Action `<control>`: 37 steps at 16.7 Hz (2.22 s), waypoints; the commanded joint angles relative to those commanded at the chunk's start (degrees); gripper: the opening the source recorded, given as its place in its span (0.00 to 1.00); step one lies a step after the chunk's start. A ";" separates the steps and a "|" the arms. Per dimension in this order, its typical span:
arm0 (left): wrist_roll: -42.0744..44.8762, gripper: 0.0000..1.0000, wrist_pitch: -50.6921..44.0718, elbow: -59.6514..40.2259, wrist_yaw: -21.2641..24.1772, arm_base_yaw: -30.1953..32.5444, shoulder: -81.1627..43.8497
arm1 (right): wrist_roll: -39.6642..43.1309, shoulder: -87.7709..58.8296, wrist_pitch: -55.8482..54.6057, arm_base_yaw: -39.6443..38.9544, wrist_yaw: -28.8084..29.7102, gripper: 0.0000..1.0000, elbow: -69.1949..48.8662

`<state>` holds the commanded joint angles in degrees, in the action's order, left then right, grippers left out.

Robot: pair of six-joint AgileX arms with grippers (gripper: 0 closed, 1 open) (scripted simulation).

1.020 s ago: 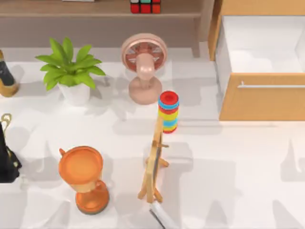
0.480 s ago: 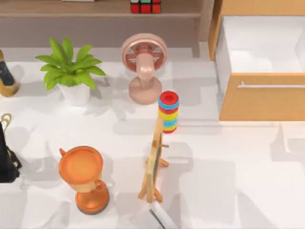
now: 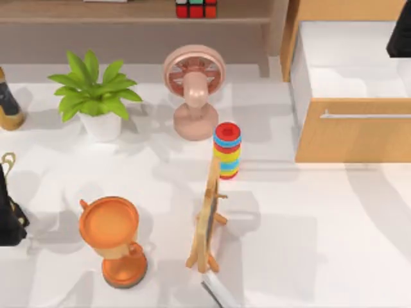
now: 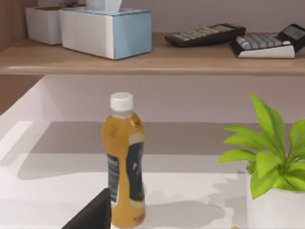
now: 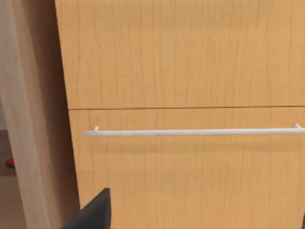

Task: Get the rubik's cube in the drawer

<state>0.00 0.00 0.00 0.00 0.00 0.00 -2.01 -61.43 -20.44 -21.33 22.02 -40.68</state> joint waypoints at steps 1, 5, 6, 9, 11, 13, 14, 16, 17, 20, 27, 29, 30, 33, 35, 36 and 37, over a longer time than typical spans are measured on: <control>0.00 1.00 0.00 0.00 0.00 0.00 0.00 | -0.05 -5.88 -1.95 -1.98 2.10 1.00 -4.01; 0.00 1.00 0.00 0.00 0.00 0.00 0.00 | 0.04 -28.98 -9.34 -9.51 10.04 1.00 -19.61; 0.00 1.00 0.00 0.00 0.00 0.00 0.00 | 0.13 -34.48 -11.05 -11.24 11.86 1.00 -23.30; 0.00 1.00 0.00 0.00 0.00 0.00 0.00 | 0.50 -49.75 -15.76 -15.91 16.79 1.00 -33.45; 0.00 1.00 0.00 0.00 0.00 0.00 0.00 | 0.74 -58.41 -18.43 -18.45 19.51 1.00 -39.20; 0.00 1.00 0.00 0.00 0.00 0.00 0.00 | 0.92 -65.42 -20.64 -20.48 21.72 1.00 -43.96; 0.00 1.00 0.00 0.00 0.00 0.00 0.00 | 0.99 -68.19 -21.54 -21.30 22.61 1.00 -45.89; 0.00 1.00 0.00 0.00 0.00 0.00 0.00 | 1.08 -71.81 -22.80 -22.40 23.81 1.00 -48.53; 0.00 1.00 0.00 0.00 0.00 0.00 0.00 | 1.09 -72.71 -23.12 -22.67 24.10 1.00 -49.20; 0.00 1.00 0.00 0.00 0.00 0.00 0.00 | 1.10 -73.04 -23.24 -22.78 24.21 1.00 -49.46; 0.00 1.00 0.00 0.00 0.00 0.00 0.00 | 1.18 -75.84 -20.84 -21.27 22.73 1.00 -54.73; 0.00 1.00 0.00 0.00 0.00 0.00 0.00 | 1.23 -78.01 -18.96 -20.25 21.73 1.00 -58.85; 0.00 1.00 0.00 0.00 0.00 0.00 0.00 | 1.25 -79.11 -18.00 -19.72 21.22 1.00 -60.91; 0.00 1.00 0.00 0.00 0.00 0.00 0.00 | 1.30 -81.73 -15.77 -18.43 19.95 1.00 -65.83; 0.00 1.00 0.00 0.00 0.00 0.00 0.00 | 1.31 -82.29 -15.34 -18.16 19.69 1.00 -66.80; 0.00 1.00 0.00 0.00 0.00 0.00 0.00 | 1.31 -82.29 -15.34 -18.16 19.69 1.00 -66.80; 0.00 1.00 0.00 0.00 0.00 0.00 0.00 | 1.31 -82.29 -15.34 -18.16 19.69 1.00 -66.80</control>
<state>0.00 0.00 0.00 0.00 0.00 0.00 -0.70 -143.73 -35.77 -39.50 41.72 -107.49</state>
